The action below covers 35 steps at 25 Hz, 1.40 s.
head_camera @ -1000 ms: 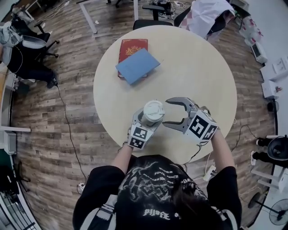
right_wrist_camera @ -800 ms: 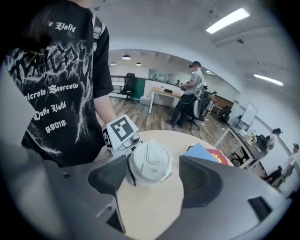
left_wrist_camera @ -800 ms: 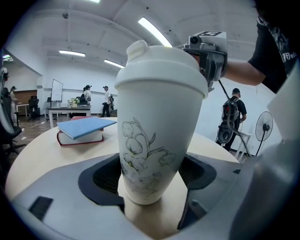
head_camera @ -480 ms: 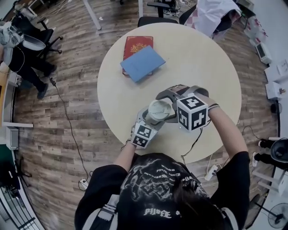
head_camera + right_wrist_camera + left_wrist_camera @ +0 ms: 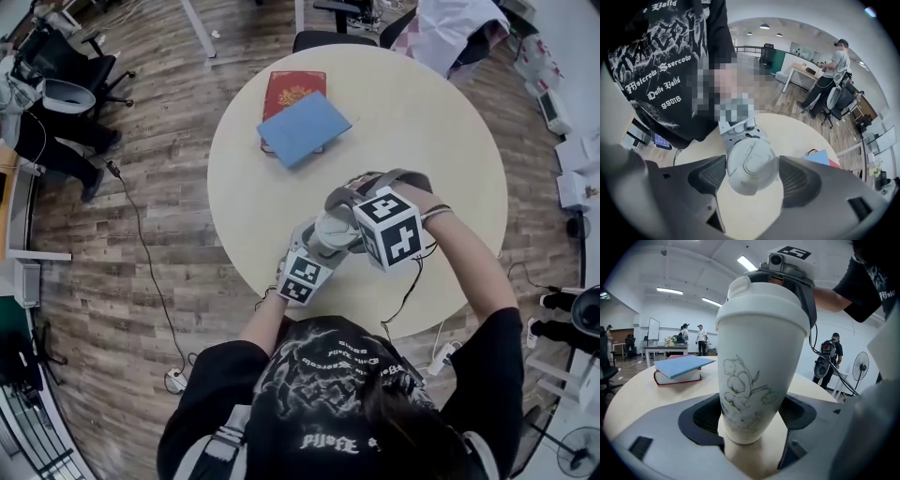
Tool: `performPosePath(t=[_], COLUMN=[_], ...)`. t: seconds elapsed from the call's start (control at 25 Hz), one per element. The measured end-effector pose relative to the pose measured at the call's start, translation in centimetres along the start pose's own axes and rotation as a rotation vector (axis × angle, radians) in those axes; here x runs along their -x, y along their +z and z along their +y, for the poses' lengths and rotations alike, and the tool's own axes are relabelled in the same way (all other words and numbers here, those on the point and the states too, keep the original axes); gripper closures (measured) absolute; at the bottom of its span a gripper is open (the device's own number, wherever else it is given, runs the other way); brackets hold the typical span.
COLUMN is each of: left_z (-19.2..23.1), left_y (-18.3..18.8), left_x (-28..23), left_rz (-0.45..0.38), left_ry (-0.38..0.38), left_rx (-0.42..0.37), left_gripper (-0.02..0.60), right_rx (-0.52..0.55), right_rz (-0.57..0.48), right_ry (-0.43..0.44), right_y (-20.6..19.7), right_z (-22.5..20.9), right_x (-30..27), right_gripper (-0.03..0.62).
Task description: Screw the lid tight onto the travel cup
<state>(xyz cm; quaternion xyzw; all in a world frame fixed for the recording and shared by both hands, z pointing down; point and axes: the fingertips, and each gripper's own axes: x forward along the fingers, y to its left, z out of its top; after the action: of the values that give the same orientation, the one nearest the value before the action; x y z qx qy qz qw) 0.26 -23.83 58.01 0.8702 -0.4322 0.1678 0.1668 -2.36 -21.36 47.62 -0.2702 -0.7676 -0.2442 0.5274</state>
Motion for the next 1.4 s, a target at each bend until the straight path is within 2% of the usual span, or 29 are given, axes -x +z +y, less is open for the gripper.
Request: performPosePath(t=[0.2,0.52,0.8,1.16,1.4], left_z=[0.1,0.3,0.3,0.4,0.3], left_y=[-0.1,-0.3,-0.4,-0.5,-0.5], left_x=[-0.1,0.1,-0.1,0.0,0.1], left_rz=[0.003,0.014,0.023,0.013,0.003], left_ry=[-0.003,0.011,0.021,0.031,0.031], left_rx=[0.0,-0.002,-0.006,-0.011,-0.017], left_gripper=[0.19,0.19,0.19,0.192,0.192], right_rx=[-0.124,-0.429,-0.722,-0.985,-1.177], right_rz=[-0.03,-0.126,-0.238,-0.243,-0.211], right_ry=[-0.06,-0.216,-0.429,-0.674,-0.802], right_y=[0.0,0.3,0.1,-0.3,-0.4], right_z=[-0.3,-1.0,-1.4,-1.7,-1.7], right_x=[0.0,0.2,0.5,0.6,0.6], right_gripper=[0.233,0.233,0.233,0.226,0.226])
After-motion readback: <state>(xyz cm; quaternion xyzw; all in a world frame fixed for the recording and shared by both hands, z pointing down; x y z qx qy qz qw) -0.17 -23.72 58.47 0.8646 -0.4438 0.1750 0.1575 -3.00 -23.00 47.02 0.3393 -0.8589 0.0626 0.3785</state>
